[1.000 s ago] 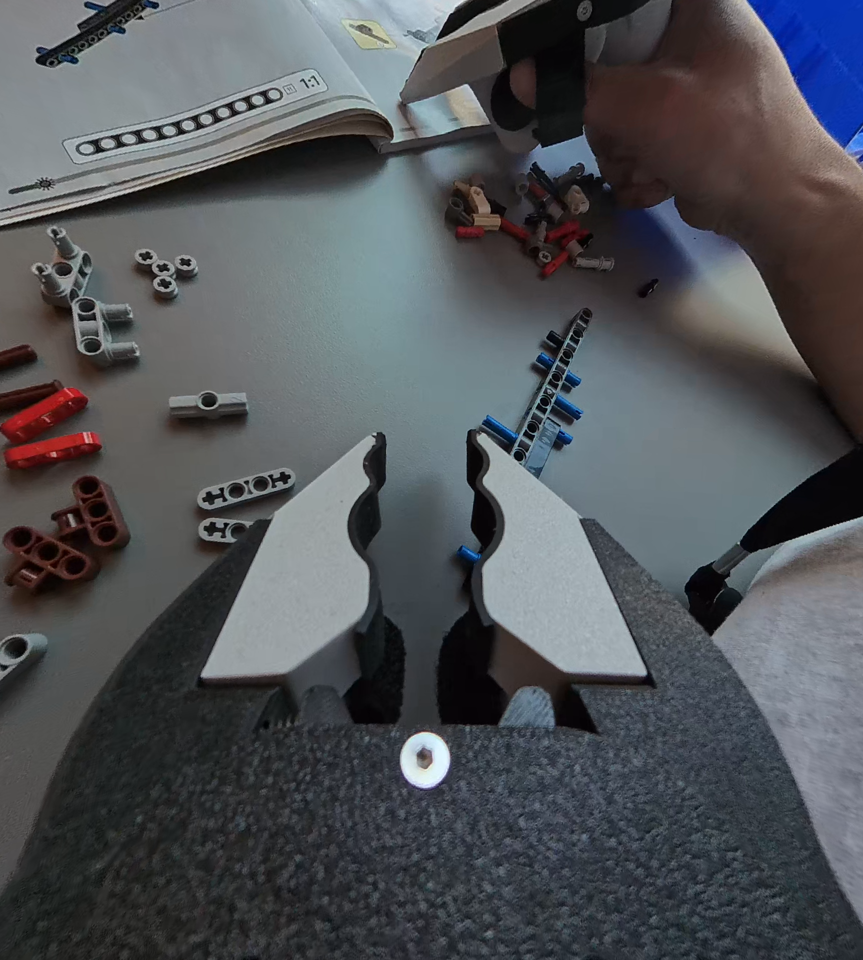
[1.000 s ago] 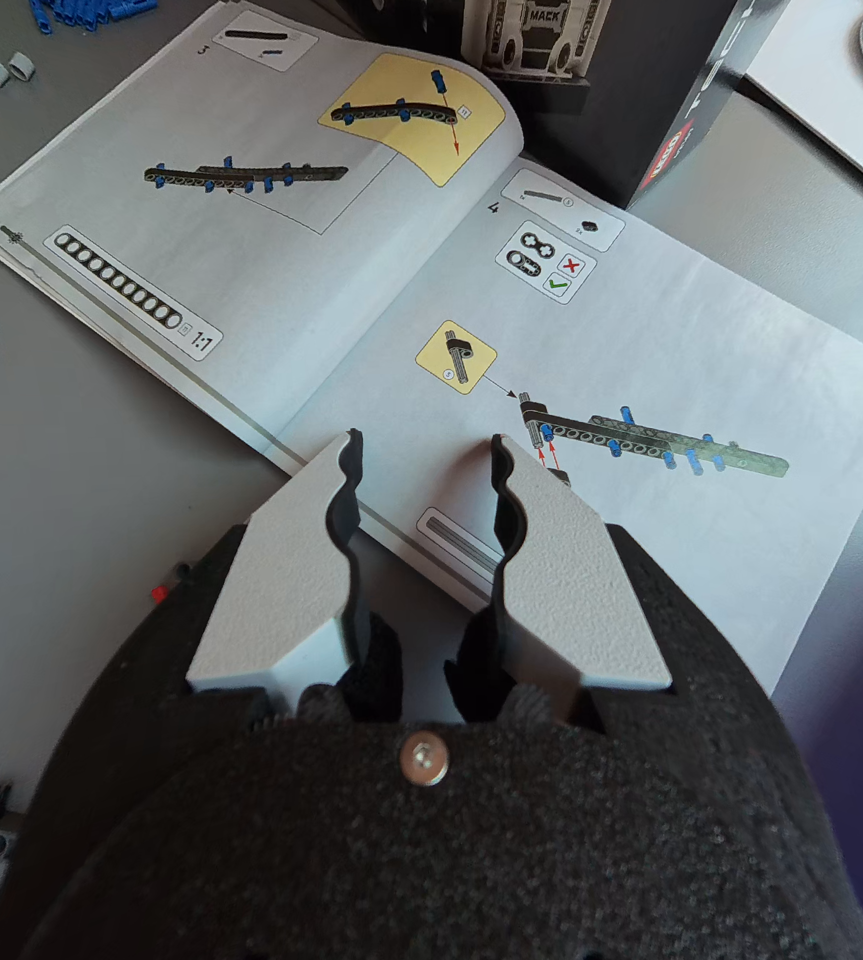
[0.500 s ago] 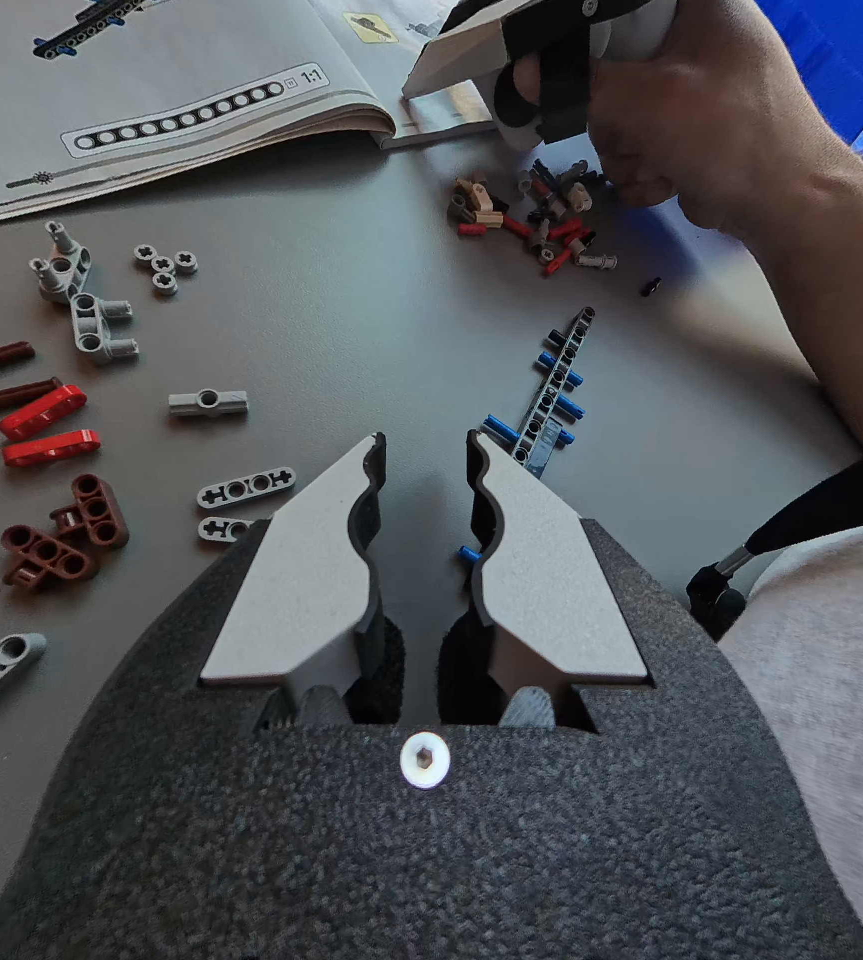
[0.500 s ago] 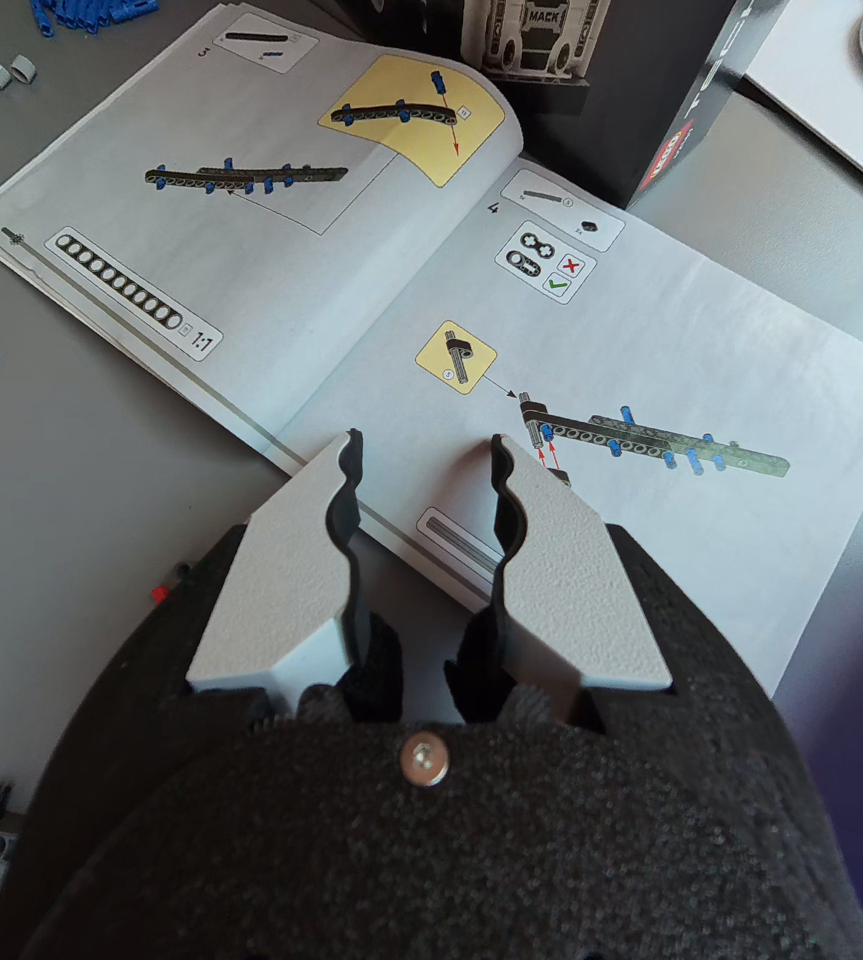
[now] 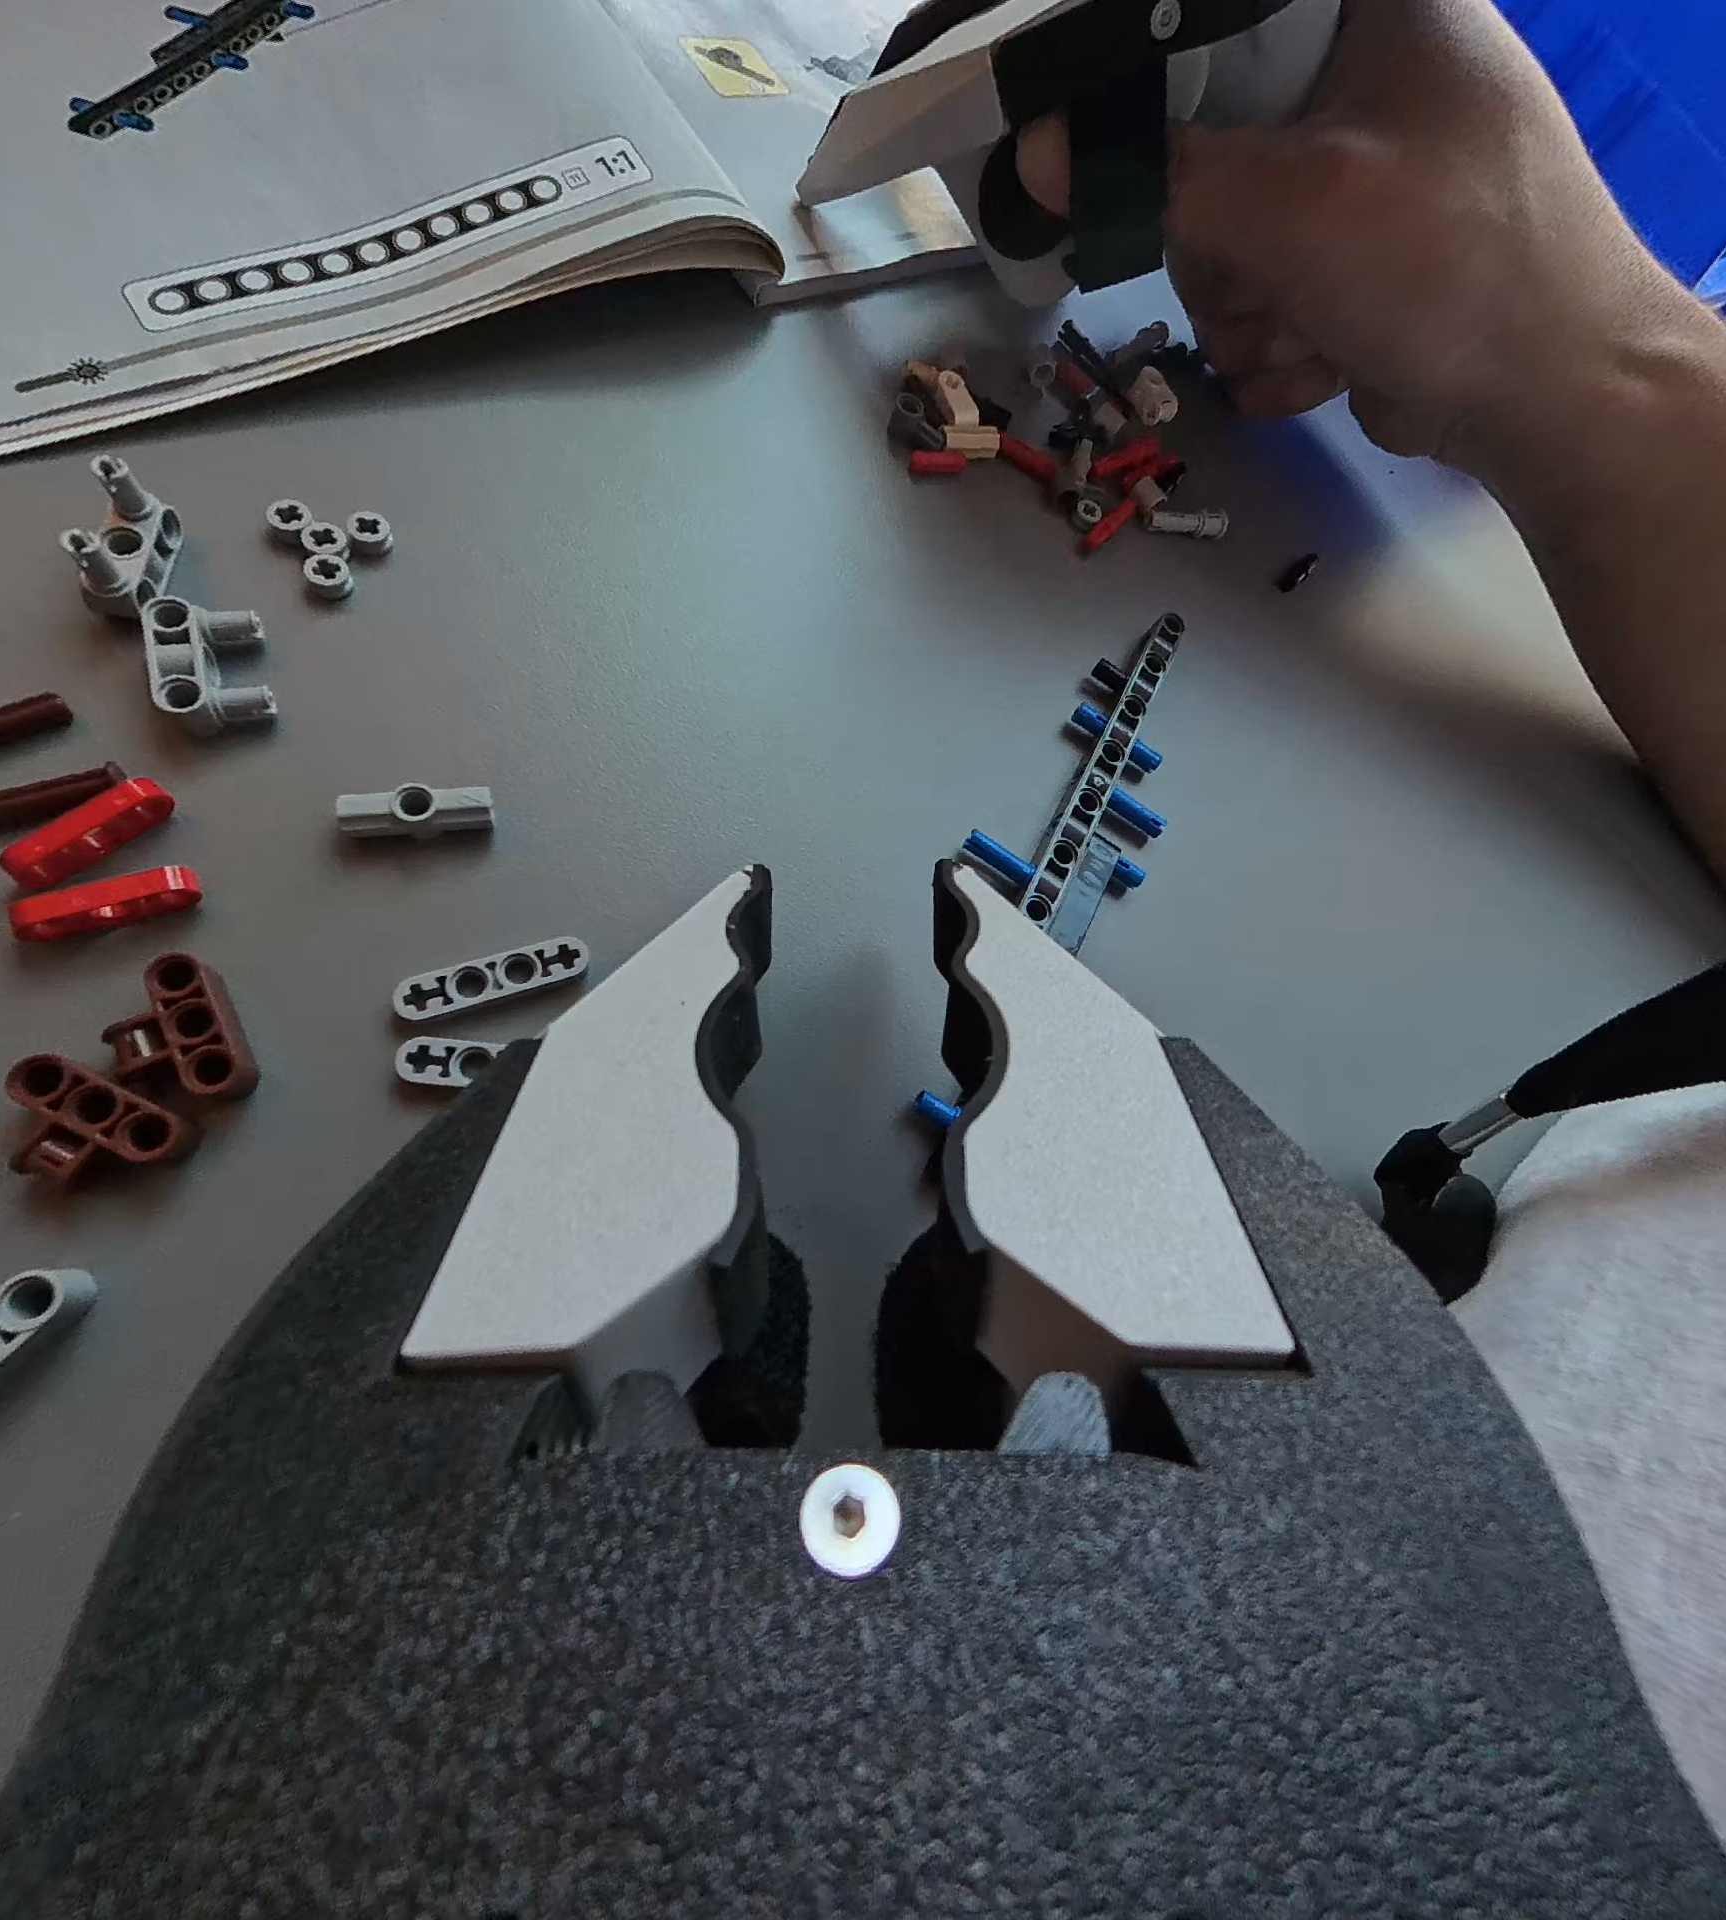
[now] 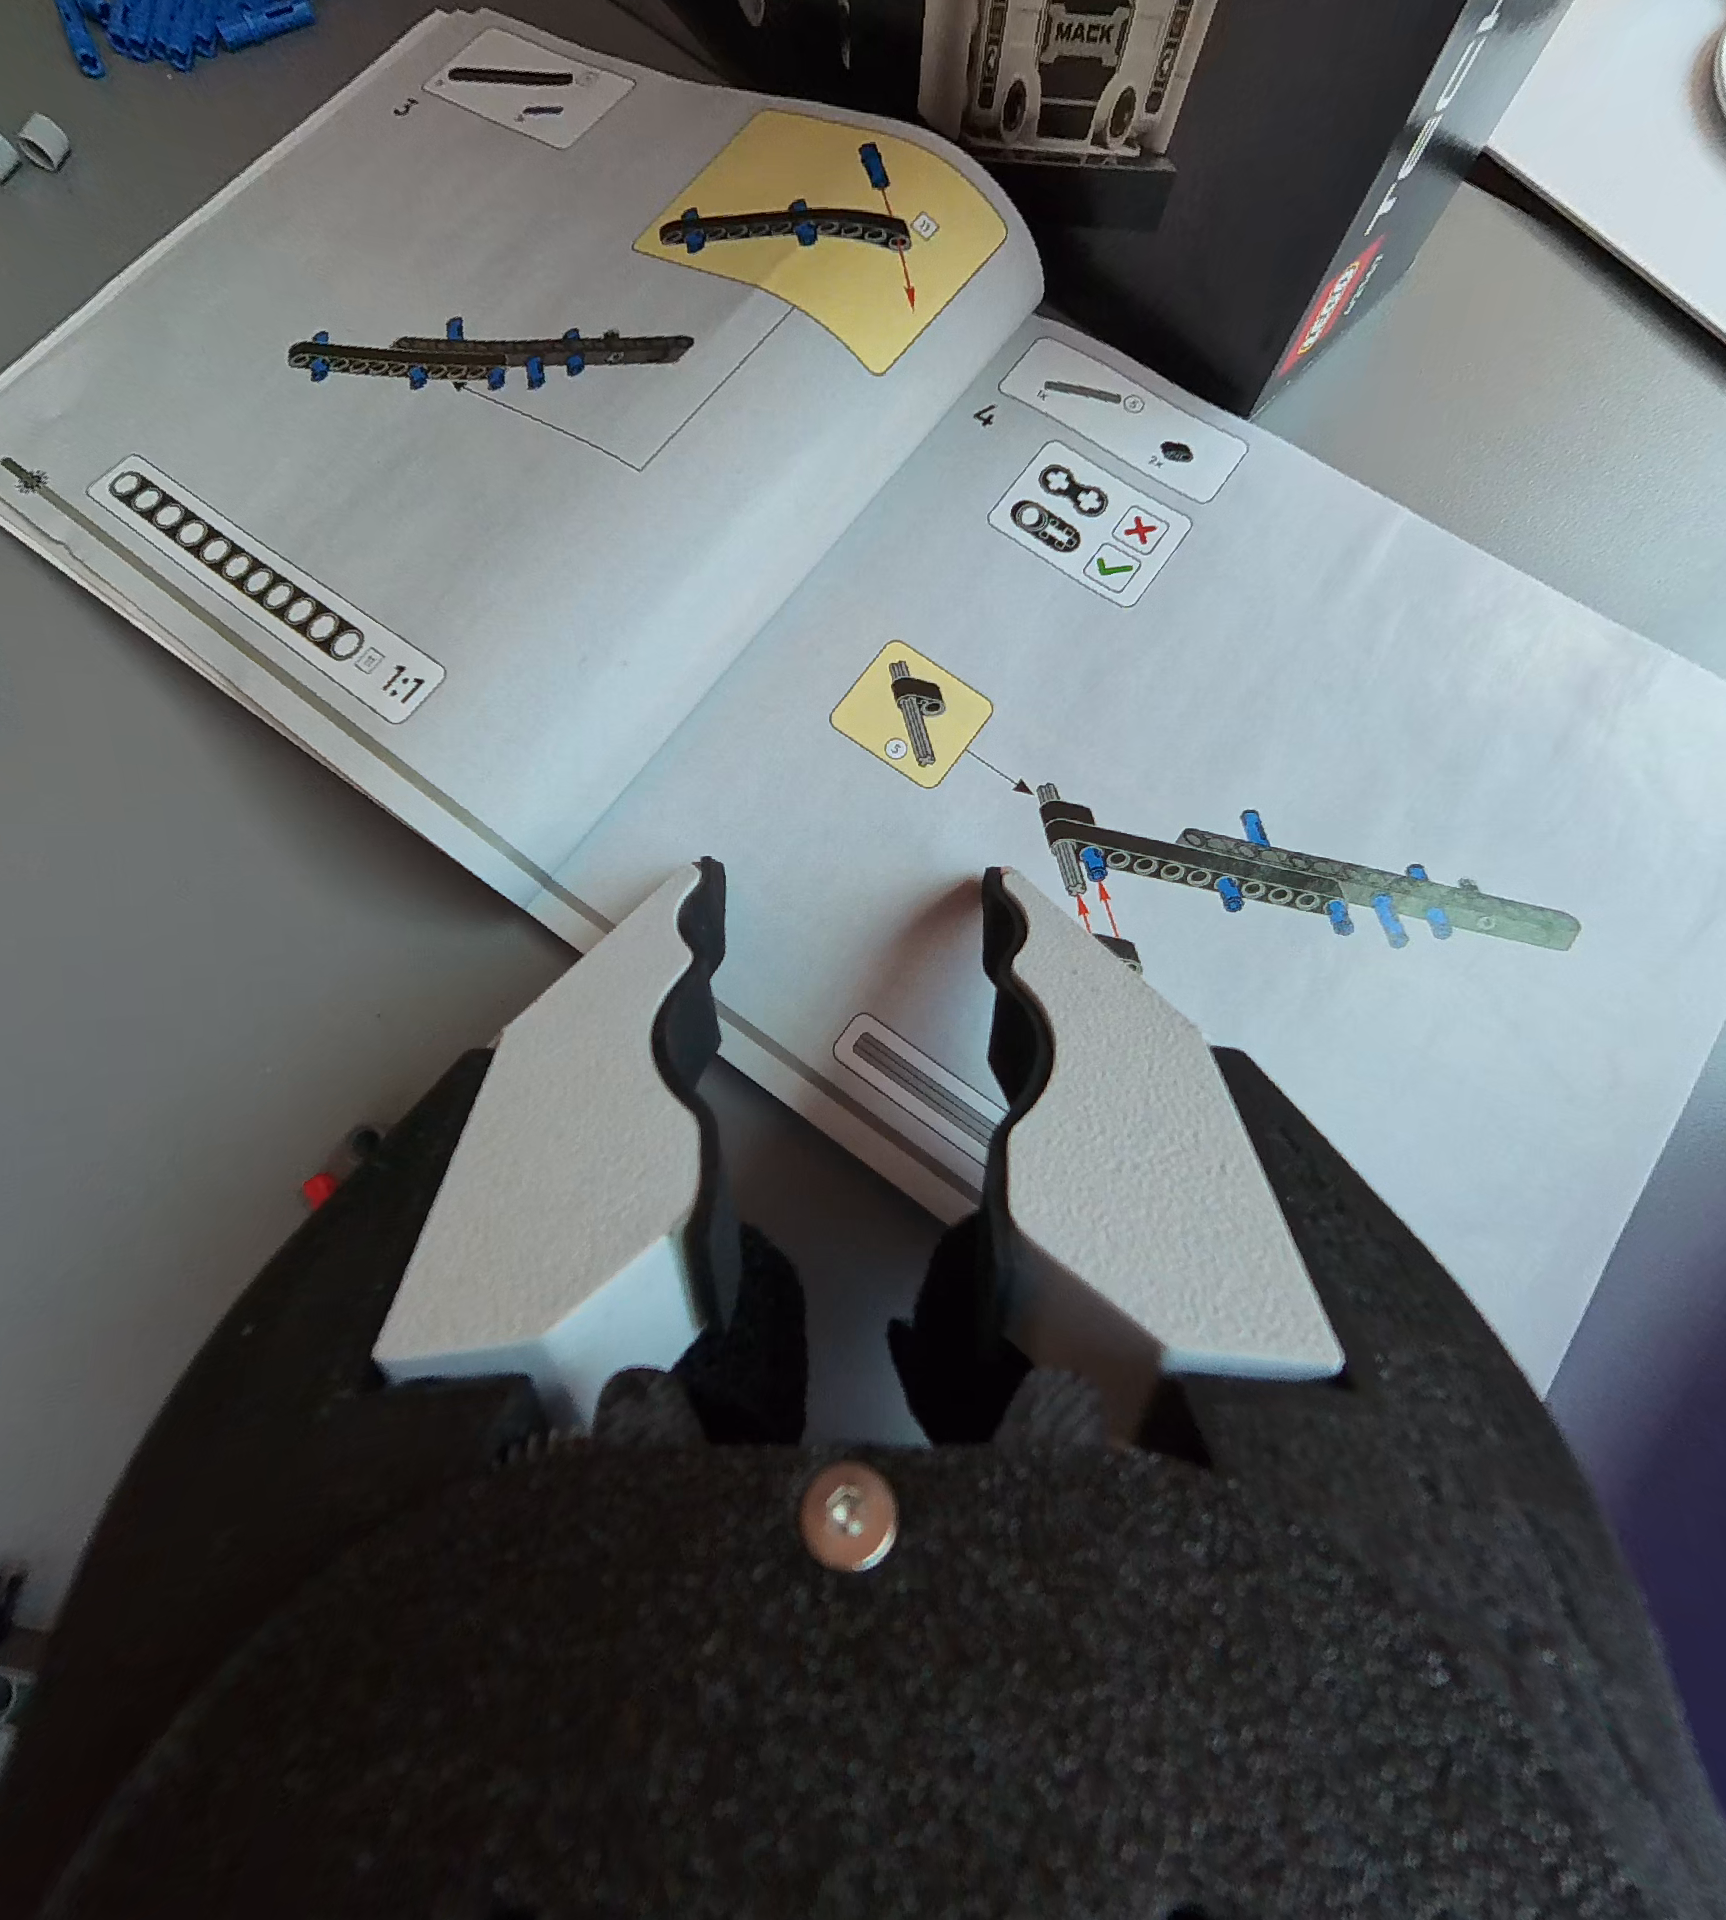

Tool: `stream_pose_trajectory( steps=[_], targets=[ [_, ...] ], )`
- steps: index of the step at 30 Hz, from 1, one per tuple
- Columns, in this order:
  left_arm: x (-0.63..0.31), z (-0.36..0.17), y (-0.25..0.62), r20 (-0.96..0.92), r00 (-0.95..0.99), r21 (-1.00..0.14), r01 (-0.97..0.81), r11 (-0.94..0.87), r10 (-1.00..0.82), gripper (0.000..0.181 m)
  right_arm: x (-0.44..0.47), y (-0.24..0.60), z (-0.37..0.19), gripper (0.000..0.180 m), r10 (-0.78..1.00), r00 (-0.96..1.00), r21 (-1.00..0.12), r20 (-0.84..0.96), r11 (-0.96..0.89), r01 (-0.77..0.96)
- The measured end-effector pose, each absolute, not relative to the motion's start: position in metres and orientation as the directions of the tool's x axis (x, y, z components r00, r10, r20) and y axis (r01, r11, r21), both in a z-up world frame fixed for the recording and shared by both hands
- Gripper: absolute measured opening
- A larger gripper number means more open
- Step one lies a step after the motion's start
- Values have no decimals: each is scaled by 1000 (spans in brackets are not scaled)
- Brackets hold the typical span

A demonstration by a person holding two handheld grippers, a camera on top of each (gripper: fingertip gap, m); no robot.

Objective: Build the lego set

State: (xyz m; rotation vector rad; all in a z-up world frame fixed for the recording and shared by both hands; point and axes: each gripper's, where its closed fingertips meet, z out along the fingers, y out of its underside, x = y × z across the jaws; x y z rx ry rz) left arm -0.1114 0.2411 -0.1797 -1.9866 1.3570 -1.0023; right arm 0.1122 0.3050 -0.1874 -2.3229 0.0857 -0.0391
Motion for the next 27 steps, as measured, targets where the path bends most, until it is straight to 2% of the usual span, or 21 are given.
stream_pose_trajectory(
  steps=[1,18,22,27],
  targets=[
    [-111,-180,241,280,220,-761,-542,-356,-934,30,112,305,-187,50,-75,997,-729,2,-682,-50],
    [-110,-173,241,224,213,-797,-522,-304,-951,30,112,304,-187,50,-80,997,-719,6,-694,-52],
    [-124,-160,252,229,276,-828,-449,-336,-934,29,112,304,-187,50,-79,997,-721,3,-691,-53],
    [-170,-117,282,349,358,-844,-281,-456,-866,29,112,305,-187,50,-89,996,-724,-3,-686,-63]
  ],
)
